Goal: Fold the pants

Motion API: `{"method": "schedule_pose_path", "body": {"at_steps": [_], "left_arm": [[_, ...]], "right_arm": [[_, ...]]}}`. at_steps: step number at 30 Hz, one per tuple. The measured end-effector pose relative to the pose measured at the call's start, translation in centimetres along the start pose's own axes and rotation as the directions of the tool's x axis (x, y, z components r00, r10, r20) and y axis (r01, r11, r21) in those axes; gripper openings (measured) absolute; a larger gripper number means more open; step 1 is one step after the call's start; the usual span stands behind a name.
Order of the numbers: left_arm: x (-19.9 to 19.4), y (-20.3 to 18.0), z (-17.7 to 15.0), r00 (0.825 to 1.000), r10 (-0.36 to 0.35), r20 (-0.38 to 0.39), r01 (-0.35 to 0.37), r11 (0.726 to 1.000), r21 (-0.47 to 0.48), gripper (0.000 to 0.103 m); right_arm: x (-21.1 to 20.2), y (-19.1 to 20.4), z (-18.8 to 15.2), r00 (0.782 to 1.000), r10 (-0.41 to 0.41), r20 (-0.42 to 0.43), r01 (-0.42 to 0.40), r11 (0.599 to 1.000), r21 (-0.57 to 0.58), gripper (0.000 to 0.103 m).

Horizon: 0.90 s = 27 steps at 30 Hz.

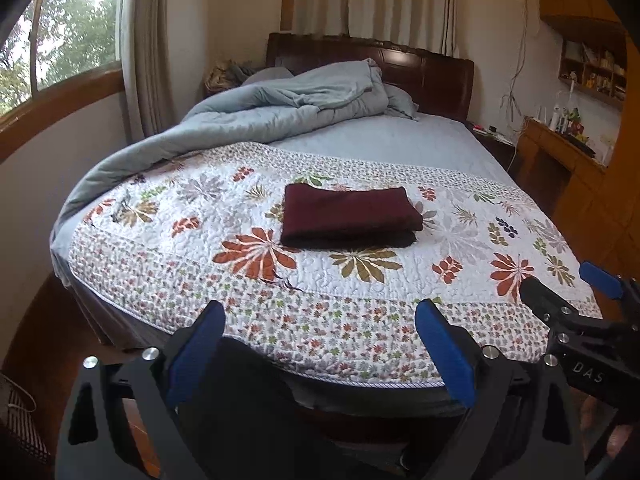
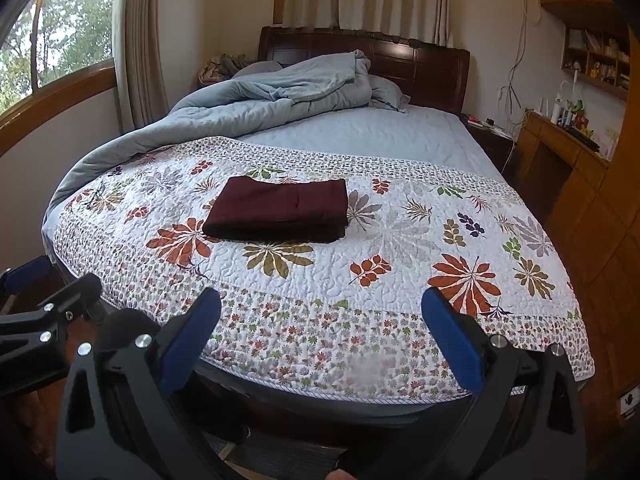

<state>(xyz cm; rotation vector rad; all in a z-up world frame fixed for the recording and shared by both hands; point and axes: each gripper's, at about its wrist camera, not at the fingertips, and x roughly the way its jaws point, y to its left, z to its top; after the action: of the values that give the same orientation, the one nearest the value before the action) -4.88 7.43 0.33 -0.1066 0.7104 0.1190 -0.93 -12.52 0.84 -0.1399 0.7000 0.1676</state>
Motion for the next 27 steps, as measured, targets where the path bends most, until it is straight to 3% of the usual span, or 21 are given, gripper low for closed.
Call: {"method": "schedule_pose_path", "body": {"at_steps": [9, 27], "left_arm": [[-0.1, -0.1, 0.1, 0.999, 0.031, 0.015, -0.031, 0.999, 0.007, 0.096], [2.1, 0.1, 0.2, 0.999, 0.035, -0.033, -0.035, 0.999, 0.006, 0.096]], "right_arm": [[0.3, -0.1, 0.0, 1.000, -0.004, -0.005, 0.004, 1.000, 0.003, 0.100], [2.4, -0.1, 0.1, 0.999, -0.001, -0.033, 0.001, 1.000, 0.003, 0.100]]}}
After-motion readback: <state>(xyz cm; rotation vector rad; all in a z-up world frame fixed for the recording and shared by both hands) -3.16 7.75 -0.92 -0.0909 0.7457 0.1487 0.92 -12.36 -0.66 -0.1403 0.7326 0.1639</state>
